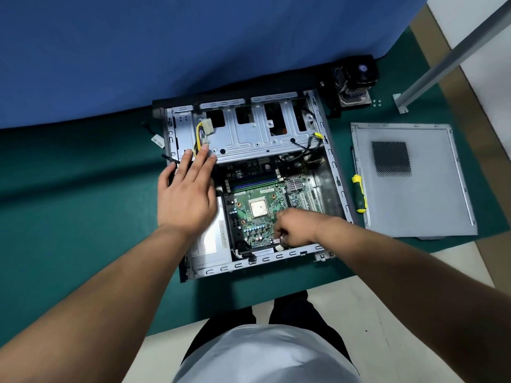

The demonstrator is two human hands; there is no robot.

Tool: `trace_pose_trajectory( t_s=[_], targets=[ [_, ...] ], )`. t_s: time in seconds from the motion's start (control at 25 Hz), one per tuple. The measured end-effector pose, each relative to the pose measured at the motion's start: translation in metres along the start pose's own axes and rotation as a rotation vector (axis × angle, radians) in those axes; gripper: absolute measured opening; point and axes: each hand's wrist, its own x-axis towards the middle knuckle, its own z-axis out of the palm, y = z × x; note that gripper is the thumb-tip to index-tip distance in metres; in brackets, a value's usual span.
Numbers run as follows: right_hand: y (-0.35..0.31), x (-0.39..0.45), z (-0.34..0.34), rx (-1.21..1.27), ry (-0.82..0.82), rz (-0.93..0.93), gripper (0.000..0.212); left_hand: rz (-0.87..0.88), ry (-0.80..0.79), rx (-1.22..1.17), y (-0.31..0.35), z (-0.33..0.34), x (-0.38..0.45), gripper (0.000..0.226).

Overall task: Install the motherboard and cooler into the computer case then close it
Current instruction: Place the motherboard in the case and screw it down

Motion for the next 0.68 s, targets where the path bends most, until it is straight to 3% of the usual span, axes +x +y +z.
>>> trace_pose_trajectory(
  t_s=[0.12,0.24,0.32,0.68],
  targets=[
    [-0.002,0.001,-0.002,0.081,0.082,0.086,0.012,0.001,0.006,0.007,0.001,0.0,0.001,0.059],
    [0.0,0.009,-0.009,0.086,0.309,0.377,0.006,-0.002,0.007,0.007,0.001,0.0,0.001,0.06],
    [-0.001,0.014,-0.014,0.088,0.369,0.523,0.008,-0.001,0.002,0.007,0.001,0.0,0.001,0.061],
    [-0.002,0.032,-0.022,0.12,0.432,0.657,0.008,-0.004,-0.002,0.004,0.002,-0.001,0.001,0.062]
  ],
)
